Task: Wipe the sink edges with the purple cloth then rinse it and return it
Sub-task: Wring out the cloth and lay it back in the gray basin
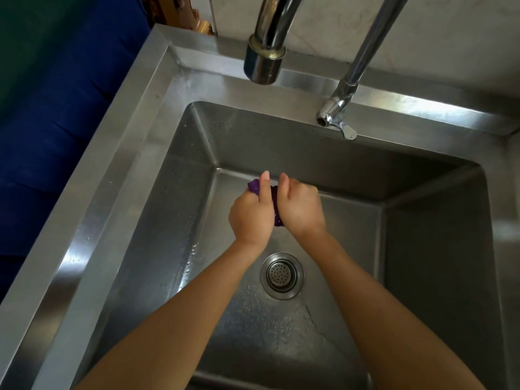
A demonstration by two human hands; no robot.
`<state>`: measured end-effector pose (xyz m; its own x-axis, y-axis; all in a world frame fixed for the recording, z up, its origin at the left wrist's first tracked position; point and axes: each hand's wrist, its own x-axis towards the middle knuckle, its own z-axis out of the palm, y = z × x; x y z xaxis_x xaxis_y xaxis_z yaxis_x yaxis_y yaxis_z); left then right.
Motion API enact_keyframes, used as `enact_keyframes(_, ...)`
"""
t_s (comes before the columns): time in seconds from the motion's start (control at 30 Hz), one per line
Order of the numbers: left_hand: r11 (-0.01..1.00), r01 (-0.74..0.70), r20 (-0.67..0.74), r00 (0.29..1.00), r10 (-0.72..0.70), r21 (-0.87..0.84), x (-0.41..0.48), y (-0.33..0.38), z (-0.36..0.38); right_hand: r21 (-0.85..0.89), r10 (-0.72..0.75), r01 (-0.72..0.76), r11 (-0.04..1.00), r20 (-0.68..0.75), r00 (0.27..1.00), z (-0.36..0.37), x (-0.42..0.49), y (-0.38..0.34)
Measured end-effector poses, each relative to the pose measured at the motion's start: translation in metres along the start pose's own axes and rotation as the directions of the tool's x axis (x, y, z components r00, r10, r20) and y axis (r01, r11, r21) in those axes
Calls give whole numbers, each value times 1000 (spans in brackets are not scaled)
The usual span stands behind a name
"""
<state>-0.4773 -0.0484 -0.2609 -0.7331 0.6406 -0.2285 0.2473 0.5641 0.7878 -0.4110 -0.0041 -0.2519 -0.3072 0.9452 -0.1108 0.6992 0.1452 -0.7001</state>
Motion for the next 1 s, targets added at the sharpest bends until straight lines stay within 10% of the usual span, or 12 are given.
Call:
enact_keyframes(0.43,984,-107,115,989,90,146,-1,-14,-2,63,320,-319,946,-11,947,16,-8,4)
enact_keyframes(0.7,991,43,24,999,-40,-127,-2,-1,-2,243,422,-476,845,244,873,-1,4,-1)
enact_keyframes(0.83,814,393,198,919,-340,-428,10,-6,-4,90,-58,42,995,190,980,-24,-25,2)
enact_keyframes(0.9,737,511,352,855,-381,-443,9,-3,-5,-64,-362,384,921,225,905,-23,-31,7)
enact_keyframes(1.0,667,623,455,773,-442,-408,5,3,-10,-74,-509,523,849,145,848,-14,-22,17)
